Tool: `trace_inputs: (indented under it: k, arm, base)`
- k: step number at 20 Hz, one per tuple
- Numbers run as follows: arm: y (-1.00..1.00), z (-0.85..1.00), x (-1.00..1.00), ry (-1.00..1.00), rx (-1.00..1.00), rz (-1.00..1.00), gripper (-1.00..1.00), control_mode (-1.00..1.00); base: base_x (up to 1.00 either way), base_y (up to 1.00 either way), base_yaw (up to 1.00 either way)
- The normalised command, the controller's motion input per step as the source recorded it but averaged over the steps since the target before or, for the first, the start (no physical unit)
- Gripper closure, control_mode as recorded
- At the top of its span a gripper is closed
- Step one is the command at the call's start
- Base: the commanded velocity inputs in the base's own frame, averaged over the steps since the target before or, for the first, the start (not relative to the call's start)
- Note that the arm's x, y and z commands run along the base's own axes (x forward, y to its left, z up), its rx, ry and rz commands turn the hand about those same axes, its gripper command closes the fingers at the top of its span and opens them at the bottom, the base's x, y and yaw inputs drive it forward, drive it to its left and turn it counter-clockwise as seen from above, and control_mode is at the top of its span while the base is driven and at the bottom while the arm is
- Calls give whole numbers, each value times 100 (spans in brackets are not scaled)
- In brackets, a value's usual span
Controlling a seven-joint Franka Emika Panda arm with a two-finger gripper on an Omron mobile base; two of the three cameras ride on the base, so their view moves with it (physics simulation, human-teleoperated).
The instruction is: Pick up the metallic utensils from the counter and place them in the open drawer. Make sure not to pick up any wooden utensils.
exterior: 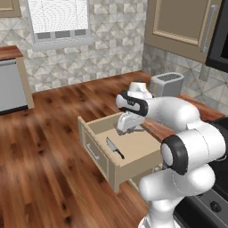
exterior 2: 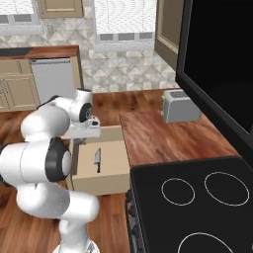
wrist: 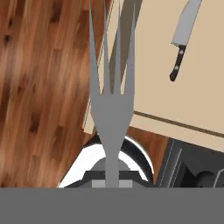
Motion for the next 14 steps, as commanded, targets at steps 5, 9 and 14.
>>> trace_inputs:
  k: [5,9,14]
  arm:
    - [0,-76,100,-9,2,9,100,-100]
    - [0,-66,99,-12,3,7,100,-100]
    - [0,-18,34,-12,2,2,100,-100]
  base:
    - [0,0,0]
    - [0,0,0]
    - [0,0,0]
